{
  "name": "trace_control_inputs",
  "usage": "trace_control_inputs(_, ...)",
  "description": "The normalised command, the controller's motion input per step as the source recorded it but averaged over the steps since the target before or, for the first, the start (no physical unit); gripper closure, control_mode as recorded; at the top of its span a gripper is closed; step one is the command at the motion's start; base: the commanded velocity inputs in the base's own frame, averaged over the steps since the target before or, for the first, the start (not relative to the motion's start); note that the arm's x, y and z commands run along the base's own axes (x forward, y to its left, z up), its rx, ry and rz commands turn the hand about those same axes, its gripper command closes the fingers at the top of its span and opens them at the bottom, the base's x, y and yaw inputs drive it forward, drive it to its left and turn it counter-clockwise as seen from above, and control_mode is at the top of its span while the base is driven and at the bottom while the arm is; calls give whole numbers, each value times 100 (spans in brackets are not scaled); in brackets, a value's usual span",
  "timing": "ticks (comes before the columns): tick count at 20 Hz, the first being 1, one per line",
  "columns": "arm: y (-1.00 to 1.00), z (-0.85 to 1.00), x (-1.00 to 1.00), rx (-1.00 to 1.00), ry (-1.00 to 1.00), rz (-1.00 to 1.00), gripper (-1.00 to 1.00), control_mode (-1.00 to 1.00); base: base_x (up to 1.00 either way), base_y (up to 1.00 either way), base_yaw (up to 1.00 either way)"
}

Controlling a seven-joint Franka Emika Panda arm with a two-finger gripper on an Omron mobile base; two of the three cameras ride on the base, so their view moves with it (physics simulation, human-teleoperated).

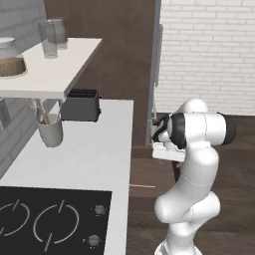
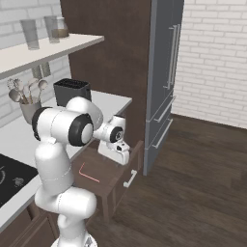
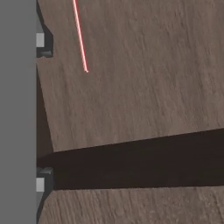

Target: Take a straw from the drawer in front and place it inside the glass cup on the dining counter.

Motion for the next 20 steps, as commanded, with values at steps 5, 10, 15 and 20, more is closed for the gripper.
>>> trace_control_inputs(5,2,-36,0,-5,0,0,-100,-100,0,0,0)
trace_control_inputs(10,-8,-32,0,-5,0,0,-100,-100,0,0,0)
trace_control_inputs(15,-51,-13,0,-4,-4,0,-100,-100,0,0,0)
trace_control_inputs(20,-100,0,-9,-2,-5,0,-100,-100,0,0,0)
